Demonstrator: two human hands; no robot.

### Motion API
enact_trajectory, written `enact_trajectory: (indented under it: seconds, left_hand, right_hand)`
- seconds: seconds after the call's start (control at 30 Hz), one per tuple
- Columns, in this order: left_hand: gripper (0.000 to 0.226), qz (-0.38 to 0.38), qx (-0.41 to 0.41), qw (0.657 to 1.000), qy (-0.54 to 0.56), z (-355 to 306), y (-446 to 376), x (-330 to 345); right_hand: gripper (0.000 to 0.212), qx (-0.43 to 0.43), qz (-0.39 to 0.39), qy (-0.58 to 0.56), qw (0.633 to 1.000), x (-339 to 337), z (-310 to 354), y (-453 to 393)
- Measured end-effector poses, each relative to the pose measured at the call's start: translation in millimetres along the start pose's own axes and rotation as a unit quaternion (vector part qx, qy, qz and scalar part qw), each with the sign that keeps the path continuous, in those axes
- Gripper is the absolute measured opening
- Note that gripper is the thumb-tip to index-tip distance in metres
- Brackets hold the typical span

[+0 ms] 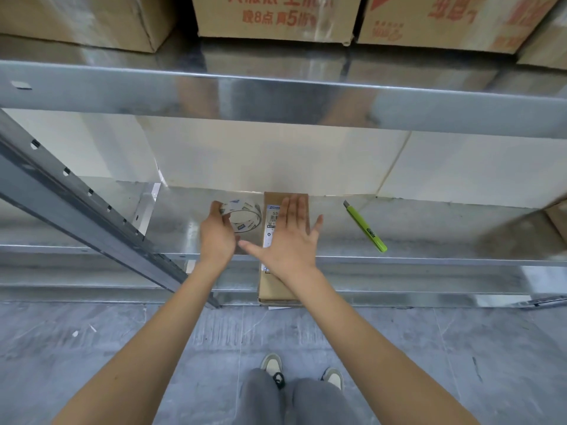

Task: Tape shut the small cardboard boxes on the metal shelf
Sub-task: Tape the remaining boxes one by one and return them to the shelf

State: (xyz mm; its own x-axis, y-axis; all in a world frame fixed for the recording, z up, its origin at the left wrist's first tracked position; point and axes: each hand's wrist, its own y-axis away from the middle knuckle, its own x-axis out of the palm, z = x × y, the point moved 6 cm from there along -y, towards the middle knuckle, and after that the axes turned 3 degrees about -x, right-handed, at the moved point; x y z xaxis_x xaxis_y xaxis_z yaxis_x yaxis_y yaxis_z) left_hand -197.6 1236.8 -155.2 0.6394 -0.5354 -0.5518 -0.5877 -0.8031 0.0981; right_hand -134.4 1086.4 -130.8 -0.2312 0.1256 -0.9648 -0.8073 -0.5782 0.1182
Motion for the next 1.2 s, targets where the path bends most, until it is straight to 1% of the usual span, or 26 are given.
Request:
enact_trajectory:
  seconds: [0.1, 0.17, 0.2, 0.23, 0.27, 0.33, 0.37, 0.4, 0.43, 0.47, 0.5, 0.53, 0.6, 0.67, 0.7, 0.73, 0.77, 0.8, 0.87, 0.9, 0.97, 1.03, 1.13, 1.2]
  left_hand:
    - [0.024, -0.004, -0.025, 1.0, 0.018, 5, -1, -1]
    - [0.028, -0.003, -0.057, 0.997, 0.043, 10, -1, 0]
    - [0.028, 0.0, -0.086, 0.993, 0.084, 14, 0, 2]
    - [0.028, 0.009, -0.133, 0.98, 0.15, 17, 3, 5]
    - [0.028, 0.019, -0.186, 0.956, 0.227, 21, 8, 10]
    - [0.029, 0.045, -0.279, 0.889, 0.359, 25, 21, 21]
    - [0.034, 0.066, -0.308, 0.86, 0.402, 25, 27, 27]
    - [0.04, 0.091, -0.324, 0.839, 0.427, 25, 31, 33]
    - [0.045, 0.118, -0.325, 0.833, 0.432, 21, 35, 36]
    - [0.047, 0.144, -0.315, 0.837, 0.424, 14, 39, 38]
    - [0.047, 0.16, -0.292, 0.849, 0.409, 5, 41, 37]
    - [0.043, 0.159, -0.263, 0.861, 0.405, -4, 41, 35]
    - [0.03, 0.109, -0.211, 0.881, 0.41, -21, 36, 25]
    - [0.021, 0.05, -0.156, 0.9, 0.403, -35, 30, 13]
    - [0.019, 0.026, -0.118, 0.928, 0.354, -42, 28, 9]
    - [0.017, 0.006, -0.077, 0.958, 0.275, -49, 28, 7]
    - [0.016, -0.006, -0.036, 0.98, 0.193, -56, 30, 9]
    - [0.016, -0.012, 0.001, 0.992, 0.127, -62, 33, 13]
    - [0.018, 0.001, 0.054, 0.997, 0.057, -72, 37, 23]
    - [0.018, 0.016, 0.065, 0.997, 0.033, -74, 37, 29]
    - [0.015, 0.047, 0.07, 0.996, -0.025, -76, 32, 37]
    - [0.014, 0.073, 0.074, 0.993, -0.063, -79, 27, 40]
    - [0.02, 0.07, 0.085, 0.99, -0.085, -82, 18, 30]
    - [0.021, 0.055, 0.09, 0.989, -0.101, -78, 6, 15]
  right_hand:
    - [0.084, -0.019, -0.016, -0.023, 0.999, 2, 8, 2]
    - [0.07, -0.032, -0.018, -0.013, 0.999, 3, 10, 4]
    - [0.067, -0.039, -0.016, -0.004, 0.999, 2, 13, 4]
    - [0.066, -0.042, -0.012, 0.002, 0.999, 3, 15, 5]
    - [0.065, -0.042, -0.009, 0.005, 0.999, 2, 17, 5]
    - [0.064, -0.041, -0.011, 0.003, 0.999, 1, 17, 4]
    - [0.065, -0.041, -0.015, -0.004, 0.999, 0, 15, 4]
    - [0.066, -0.041, -0.022, -0.019, 0.999, -3, 13, 4]
    - [0.069, -0.039, -0.03, -0.045, 0.998, -6, 11, 3]
    - [0.071, -0.037, -0.04, -0.078, 0.995, -10, 8, 4]
    - [0.071, -0.037, -0.053, -0.118, 0.991, -14, 5, 4]
    - [0.071, -0.039, -0.071, -0.163, 0.983, -19, 2, 4]
    - [0.071, -0.045, -0.118, -0.283, 0.951, -30, -7, 5]
    - [0.071, -0.048, -0.158, -0.406, 0.899, -35, -15, 4]
    - [0.069, -0.052, -0.165, -0.434, 0.884, -34, -18, 2]
    - [0.068, -0.052, -0.165, -0.437, 0.883, -30, -19, 1]
    - [0.069, -0.044, -0.156, -0.433, 0.887, -24, -21, -2]
    - [0.072, -0.022, -0.141, -0.436, 0.889, -17, -24, -4]
    - [0.078, 0.028, -0.111, -0.458, 0.881, -4, -36, -8]
    - [0.078, 0.041, -0.102, -0.462, 0.88, 0, -44, -9]
    - [0.075, 0.039, -0.084, -0.448, 0.889, 5, -56, -10]
    - [0.076, 0.039, -0.063, -0.43, 0.9, 10, -68, -11]
    - [0.082, 0.036, -0.026, -0.374, 0.926, 16, -78, -13]
    - [0.086, 0.055, 0.018, -0.379, 0.923, 22, -80, -15]
